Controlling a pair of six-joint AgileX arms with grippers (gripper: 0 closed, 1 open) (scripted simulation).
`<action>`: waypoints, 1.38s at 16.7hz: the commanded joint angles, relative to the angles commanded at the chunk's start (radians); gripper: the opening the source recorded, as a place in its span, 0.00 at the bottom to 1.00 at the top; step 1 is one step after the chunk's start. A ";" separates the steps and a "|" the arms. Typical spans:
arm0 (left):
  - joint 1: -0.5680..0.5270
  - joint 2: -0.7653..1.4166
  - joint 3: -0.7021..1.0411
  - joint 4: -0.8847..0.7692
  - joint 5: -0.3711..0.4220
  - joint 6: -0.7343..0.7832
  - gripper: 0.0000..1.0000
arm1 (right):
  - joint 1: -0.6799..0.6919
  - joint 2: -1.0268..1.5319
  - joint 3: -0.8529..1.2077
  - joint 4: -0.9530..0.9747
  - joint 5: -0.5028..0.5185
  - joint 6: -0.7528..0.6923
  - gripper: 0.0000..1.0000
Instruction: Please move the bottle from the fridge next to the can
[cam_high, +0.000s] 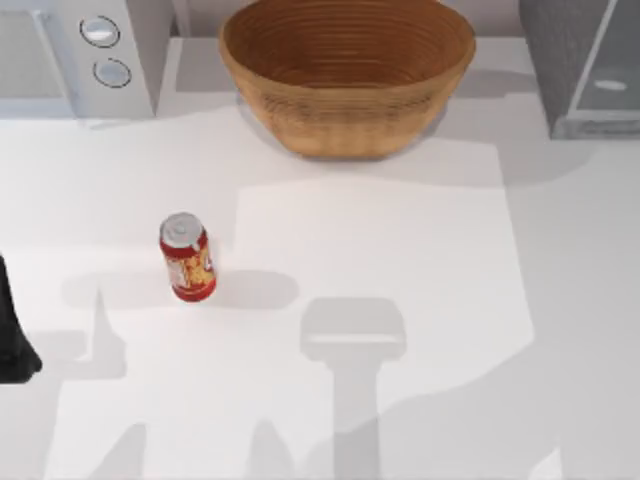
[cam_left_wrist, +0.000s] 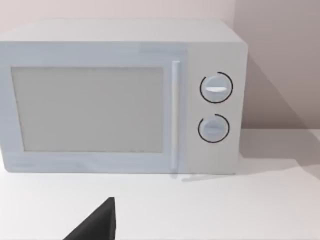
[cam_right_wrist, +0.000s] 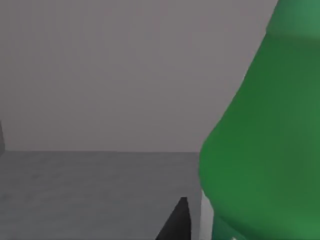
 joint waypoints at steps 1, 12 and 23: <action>0.000 0.000 0.000 0.000 0.000 0.000 1.00 | 0.000 0.000 0.000 0.000 0.000 0.000 0.00; 0.000 0.000 0.000 0.000 0.000 0.000 1.00 | -0.003 -0.106 0.024 -0.138 -0.001 0.002 0.00; 0.000 0.000 0.000 0.000 0.000 0.000 1.00 | -0.041 -0.239 -0.142 -0.098 -0.034 0.004 0.00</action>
